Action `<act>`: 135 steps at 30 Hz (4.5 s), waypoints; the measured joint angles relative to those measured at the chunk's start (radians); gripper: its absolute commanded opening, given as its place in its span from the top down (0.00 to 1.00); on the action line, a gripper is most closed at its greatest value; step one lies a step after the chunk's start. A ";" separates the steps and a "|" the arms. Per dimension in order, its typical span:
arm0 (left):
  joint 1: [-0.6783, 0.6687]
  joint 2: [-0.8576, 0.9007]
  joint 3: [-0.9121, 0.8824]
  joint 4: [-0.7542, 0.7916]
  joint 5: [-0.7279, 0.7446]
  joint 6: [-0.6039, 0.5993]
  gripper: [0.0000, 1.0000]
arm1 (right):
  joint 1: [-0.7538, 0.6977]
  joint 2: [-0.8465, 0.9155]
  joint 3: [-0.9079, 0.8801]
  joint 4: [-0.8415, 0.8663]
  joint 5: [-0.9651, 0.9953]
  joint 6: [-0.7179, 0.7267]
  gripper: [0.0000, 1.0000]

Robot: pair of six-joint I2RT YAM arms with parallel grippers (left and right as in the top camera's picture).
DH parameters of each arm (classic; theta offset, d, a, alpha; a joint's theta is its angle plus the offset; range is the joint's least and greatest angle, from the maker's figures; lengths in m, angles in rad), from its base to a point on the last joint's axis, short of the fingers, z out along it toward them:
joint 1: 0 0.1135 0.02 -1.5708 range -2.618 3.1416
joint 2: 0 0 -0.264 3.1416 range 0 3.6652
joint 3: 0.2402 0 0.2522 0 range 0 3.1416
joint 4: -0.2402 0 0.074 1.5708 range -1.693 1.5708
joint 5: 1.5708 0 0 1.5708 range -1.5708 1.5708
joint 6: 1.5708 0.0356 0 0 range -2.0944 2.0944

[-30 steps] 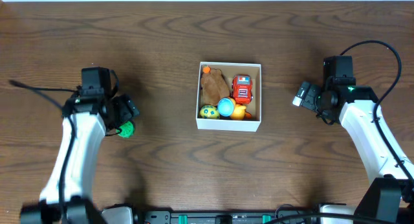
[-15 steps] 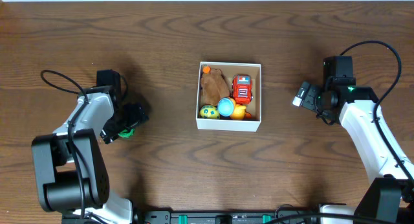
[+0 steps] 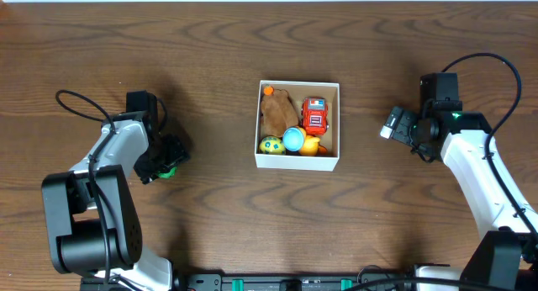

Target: Pack container

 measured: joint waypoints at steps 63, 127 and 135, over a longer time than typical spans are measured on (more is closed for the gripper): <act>-0.750 -0.125 0.267 0.276 0.004 0.399 0.02 | 0.000 0.000 0.000 -0.003 0.000 -0.005 0.01; -0.135 -1.270 -0.452 0.047 0.001 0.206 0.02 | 0.298 -0.898 -0.525 0.252 0.279 -0.093 0.01; -0.136 -1.258 -0.452 0.045 0.001 0.201 0.02 | 0.298 -0.898 -0.525 0.253 0.279 -0.086 0.01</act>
